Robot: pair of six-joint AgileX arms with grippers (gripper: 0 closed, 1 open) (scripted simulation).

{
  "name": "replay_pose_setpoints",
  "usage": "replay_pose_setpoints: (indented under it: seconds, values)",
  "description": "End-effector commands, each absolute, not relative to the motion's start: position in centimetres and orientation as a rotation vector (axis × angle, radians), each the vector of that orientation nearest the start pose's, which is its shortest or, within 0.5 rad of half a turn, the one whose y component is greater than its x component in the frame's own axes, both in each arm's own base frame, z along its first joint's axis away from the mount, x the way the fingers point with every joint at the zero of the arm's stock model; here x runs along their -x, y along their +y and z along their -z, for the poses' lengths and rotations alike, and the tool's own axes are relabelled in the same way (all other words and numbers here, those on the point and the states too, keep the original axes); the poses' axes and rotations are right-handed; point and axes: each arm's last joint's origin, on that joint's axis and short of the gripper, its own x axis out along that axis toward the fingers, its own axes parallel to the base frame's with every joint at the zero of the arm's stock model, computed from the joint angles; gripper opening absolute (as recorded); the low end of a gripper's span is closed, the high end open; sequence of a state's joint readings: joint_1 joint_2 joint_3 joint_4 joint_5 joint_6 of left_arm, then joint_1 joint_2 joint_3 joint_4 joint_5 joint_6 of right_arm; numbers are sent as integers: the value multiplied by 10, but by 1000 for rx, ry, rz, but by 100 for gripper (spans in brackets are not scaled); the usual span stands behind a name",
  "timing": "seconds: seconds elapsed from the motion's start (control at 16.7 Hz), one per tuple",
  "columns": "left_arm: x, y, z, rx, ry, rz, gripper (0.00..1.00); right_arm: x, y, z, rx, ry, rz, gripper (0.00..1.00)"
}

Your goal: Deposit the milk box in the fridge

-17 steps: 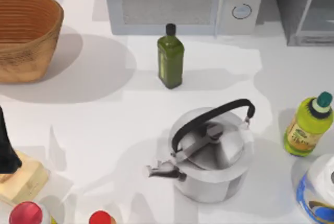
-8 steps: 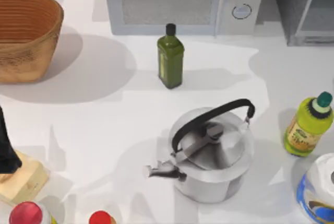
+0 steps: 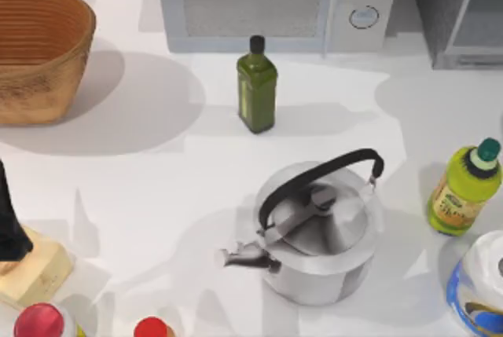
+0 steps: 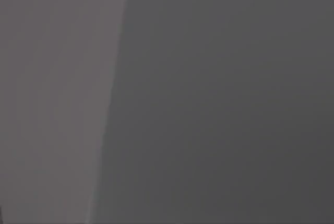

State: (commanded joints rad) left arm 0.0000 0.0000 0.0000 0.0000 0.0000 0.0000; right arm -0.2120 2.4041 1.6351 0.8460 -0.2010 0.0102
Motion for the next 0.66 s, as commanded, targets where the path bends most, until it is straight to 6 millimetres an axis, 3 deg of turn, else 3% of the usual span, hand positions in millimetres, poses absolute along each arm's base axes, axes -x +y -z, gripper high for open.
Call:
replay_pose_setpoints:
  seconds: [0.3,0.66]
  values:
    - [-106,-1,-160,0,0,0,100,-527,-100,-157,16,-73,-18,98]
    - [-106,-1,-160,0,0,0,100,-527,-100,-157,16,-73,-18,100]
